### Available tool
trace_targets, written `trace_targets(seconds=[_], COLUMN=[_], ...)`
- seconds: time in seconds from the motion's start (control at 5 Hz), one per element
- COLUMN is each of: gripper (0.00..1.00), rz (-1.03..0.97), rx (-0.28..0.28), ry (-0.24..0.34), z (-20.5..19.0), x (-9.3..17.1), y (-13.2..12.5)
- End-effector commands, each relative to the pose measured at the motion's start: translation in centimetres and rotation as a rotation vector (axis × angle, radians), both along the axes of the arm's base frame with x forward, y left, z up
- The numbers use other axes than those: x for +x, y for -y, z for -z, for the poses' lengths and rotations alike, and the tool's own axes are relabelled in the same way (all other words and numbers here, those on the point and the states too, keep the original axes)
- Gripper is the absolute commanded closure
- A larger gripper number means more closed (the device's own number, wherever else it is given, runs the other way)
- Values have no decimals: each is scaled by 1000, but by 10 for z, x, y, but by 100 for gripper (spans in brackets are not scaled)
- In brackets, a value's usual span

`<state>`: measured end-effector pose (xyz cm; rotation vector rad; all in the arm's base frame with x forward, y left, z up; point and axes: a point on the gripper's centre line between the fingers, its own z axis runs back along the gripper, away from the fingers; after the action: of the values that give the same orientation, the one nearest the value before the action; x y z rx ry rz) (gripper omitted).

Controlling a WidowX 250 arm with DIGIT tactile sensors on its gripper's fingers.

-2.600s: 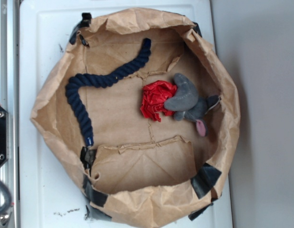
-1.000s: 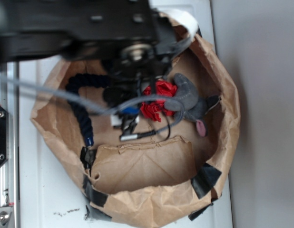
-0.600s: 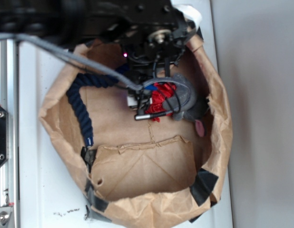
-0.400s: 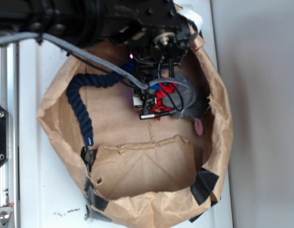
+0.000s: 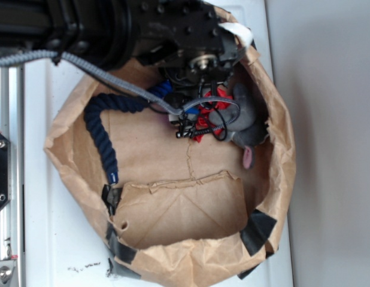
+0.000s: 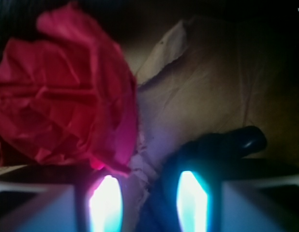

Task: Grab the blue rope.

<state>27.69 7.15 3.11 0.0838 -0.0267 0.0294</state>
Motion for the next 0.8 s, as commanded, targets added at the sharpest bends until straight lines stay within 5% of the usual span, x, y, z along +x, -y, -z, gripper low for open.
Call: trace_targets(seconds=[0.0, 0.4, 0.6], gripper=[100, 100, 0], rz=[3, -11, -39], rx=[35, -37, -114], ry=[95, 121, 135], z=[-11, -31, -65], x=[4, 1, -50], y=[4, 0, 25])
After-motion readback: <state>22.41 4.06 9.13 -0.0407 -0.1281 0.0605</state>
